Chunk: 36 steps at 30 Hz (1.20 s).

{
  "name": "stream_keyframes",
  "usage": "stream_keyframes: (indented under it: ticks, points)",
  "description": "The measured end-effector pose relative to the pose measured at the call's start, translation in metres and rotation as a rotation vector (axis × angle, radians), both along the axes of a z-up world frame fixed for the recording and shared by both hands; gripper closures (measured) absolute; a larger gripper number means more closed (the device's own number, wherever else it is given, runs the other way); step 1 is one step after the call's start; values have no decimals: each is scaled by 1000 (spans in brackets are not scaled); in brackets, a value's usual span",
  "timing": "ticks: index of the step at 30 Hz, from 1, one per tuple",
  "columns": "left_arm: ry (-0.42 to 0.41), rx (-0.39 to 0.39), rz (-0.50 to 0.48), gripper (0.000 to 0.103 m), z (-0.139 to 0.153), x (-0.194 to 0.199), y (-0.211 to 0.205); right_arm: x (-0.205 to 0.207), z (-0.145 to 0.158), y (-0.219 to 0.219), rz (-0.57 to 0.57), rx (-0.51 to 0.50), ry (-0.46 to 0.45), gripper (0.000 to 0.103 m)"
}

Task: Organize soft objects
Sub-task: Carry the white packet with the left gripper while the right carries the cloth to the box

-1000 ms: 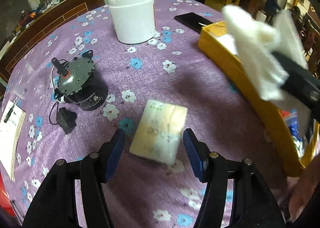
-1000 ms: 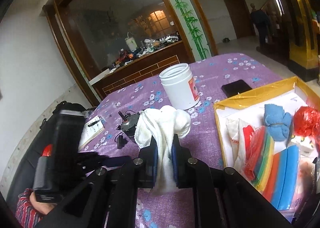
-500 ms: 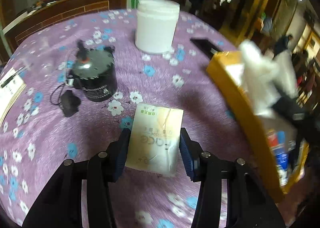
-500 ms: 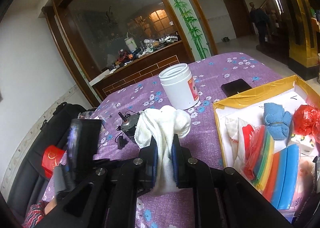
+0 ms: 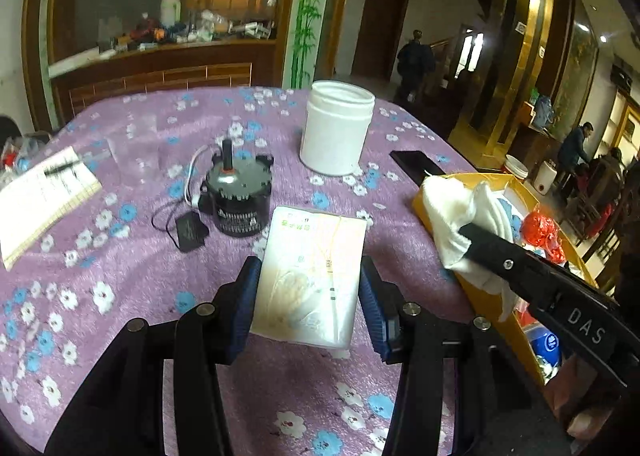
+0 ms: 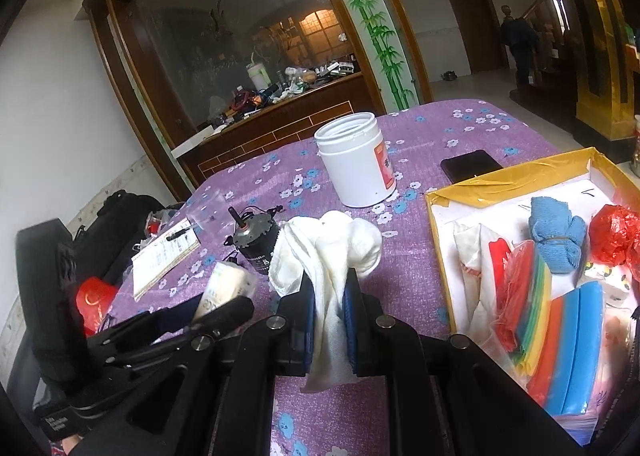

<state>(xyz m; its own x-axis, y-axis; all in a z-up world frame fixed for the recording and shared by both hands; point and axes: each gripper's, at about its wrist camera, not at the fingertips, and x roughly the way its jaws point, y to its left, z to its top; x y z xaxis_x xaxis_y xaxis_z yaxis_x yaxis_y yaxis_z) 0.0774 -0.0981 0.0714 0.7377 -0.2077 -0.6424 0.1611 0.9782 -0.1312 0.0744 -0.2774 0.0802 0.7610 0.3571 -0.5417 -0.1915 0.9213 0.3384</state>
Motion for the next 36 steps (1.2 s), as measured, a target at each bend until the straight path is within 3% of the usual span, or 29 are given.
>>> stream_keyframes:
  ticks: [13,29,36]
  points:
    - [-176,189,38,57,6,-17,-21,0,-1,-1,-2,4,-4,90]
    - [-273,334,50,57,5,-26,-36,-2,3,-5,-11,11,-12,90]
    - [-281,349,52,57,4,-27,-37,-3,4,-5,-11,10,-15,90]
